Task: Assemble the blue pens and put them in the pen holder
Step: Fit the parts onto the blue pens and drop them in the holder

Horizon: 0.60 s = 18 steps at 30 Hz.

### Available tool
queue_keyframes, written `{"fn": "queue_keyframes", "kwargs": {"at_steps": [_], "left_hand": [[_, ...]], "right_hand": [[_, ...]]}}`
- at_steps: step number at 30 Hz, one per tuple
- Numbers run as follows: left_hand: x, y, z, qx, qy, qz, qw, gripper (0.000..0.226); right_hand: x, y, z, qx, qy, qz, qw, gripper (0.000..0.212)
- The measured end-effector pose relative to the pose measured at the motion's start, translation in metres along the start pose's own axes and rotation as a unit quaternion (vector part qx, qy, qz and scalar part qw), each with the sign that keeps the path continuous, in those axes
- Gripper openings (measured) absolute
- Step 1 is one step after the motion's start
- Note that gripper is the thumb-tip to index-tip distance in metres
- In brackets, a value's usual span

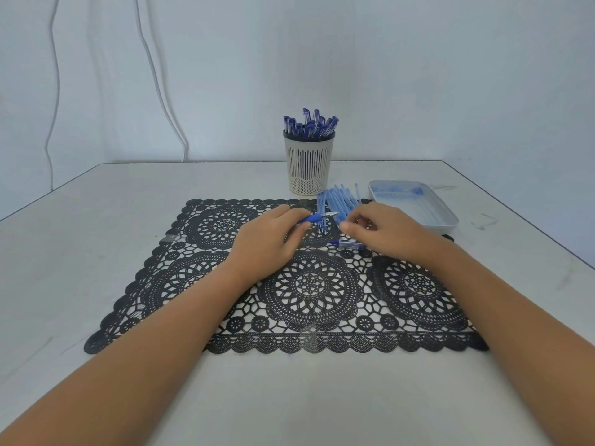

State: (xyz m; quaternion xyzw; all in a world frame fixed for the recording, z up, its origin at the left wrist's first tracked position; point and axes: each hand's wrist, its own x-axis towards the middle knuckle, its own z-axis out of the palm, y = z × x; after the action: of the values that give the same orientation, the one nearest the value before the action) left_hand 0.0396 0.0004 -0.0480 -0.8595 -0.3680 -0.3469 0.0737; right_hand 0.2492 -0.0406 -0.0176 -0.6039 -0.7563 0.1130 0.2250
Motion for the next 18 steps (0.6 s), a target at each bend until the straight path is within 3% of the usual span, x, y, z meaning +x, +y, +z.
{"fn": "queue_keyframes", "kwargs": {"at_steps": [4,7,11,18], "left_hand": [[-0.0003,-0.0010,0.0001,-0.005,-0.017,-0.015,1.000,0.025],[-0.0007,0.0003,-0.0007,-0.009,-0.021,-0.019,1.000,0.025],[-0.0009,0.0001,-0.0019,-0.009,-0.030,-0.022,0.999,0.025],[-0.0013,-0.0008,-0.0013,-0.018,-0.027,-0.011,0.999,0.024]], "right_hand": [[0.0000,0.0066,0.0005,-0.066,-0.067,-0.022,0.995,0.024],[0.0011,0.0052,0.0029,-0.068,-0.018,-0.033,0.997,0.018],[-0.0008,0.0021,-0.0022,0.013,0.051,-0.022,0.998,0.018],[-0.0010,-0.0024,-0.0018,0.047,0.081,-0.047,0.995,0.018]]}}
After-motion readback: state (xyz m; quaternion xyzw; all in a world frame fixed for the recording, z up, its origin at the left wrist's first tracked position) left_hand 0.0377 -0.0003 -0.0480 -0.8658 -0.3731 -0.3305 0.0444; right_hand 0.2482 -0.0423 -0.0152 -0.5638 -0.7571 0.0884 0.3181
